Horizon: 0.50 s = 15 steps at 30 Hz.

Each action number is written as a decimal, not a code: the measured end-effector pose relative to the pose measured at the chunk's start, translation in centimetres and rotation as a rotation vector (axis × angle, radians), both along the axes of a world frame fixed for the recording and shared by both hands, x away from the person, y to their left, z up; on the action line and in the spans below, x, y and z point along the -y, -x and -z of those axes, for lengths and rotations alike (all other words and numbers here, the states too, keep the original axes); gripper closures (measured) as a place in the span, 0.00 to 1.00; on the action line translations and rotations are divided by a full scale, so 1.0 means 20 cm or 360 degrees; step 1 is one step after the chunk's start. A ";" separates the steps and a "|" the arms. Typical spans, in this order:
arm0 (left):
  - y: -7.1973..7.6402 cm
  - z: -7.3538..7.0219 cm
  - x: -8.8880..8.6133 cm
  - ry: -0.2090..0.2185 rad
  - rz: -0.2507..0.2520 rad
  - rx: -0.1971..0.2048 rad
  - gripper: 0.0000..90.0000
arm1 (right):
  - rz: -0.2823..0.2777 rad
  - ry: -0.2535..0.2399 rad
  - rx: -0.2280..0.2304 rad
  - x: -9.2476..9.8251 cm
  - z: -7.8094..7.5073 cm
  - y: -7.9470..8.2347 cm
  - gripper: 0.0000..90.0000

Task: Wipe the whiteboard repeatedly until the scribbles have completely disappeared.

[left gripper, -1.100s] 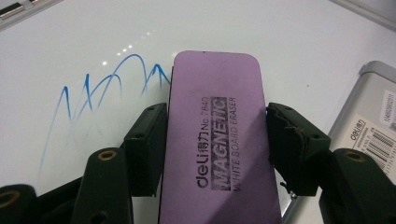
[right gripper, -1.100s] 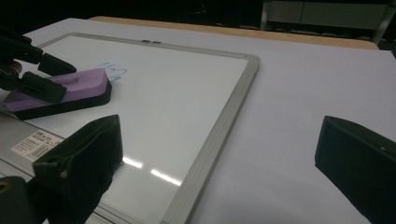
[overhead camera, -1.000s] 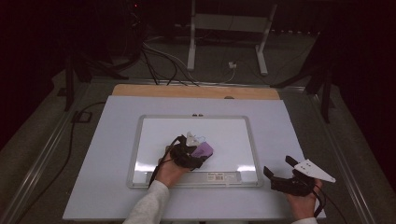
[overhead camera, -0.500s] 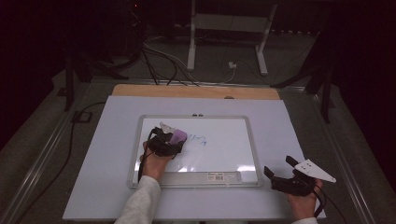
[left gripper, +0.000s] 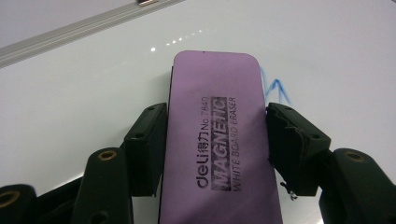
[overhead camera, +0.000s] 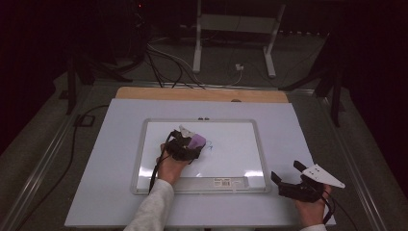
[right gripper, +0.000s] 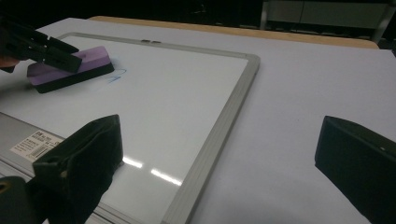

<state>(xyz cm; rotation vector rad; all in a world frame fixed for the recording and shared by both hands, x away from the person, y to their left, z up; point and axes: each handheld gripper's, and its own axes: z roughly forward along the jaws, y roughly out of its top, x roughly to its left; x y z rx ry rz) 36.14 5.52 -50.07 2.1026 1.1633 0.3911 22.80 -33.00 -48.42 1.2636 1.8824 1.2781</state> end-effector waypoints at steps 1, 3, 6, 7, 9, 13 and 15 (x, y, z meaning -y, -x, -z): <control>0.00 0.00 -0.01 0.0011 0.0004 -0.0003 0.47 | 0.0000 -0.0002 0.0001 0.00 0.00 0.00 0.01; -0.01 0.00 -0.01 -0.0006 -0.0017 0.0010 0.47 | 0.0003 -0.0003 0.0000 0.00 0.00 0.00 0.01; -0.05 0.00 -0.04 -0.0013 -0.0076 0.0008 0.47 | 0.0008 -0.0004 0.0001 0.01 0.00 0.00 0.01; -0.07 0.00 -0.05 -0.0017 -0.0101 0.0007 0.47 | 0.0009 -0.0004 0.0001 0.01 0.00 0.00 0.01; -0.10 0.00 -0.07 -0.0019 -0.0153 0.0003 0.47 | 0.0011 -0.0004 0.0002 0.01 0.00 0.00 0.01; -0.16 0.00 -0.09 -0.0015 -0.0225 -0.0005 0.47 | 0.0017 -0.0007 -0.0001 0.02 0.00 0.00 0.01; -0.17 0.00 -0.08 -0.0019 -0.0235 -0.0010 0.47 | 0.0019 -0.0011 -0.0004 0.02 0.00 0.00 0.01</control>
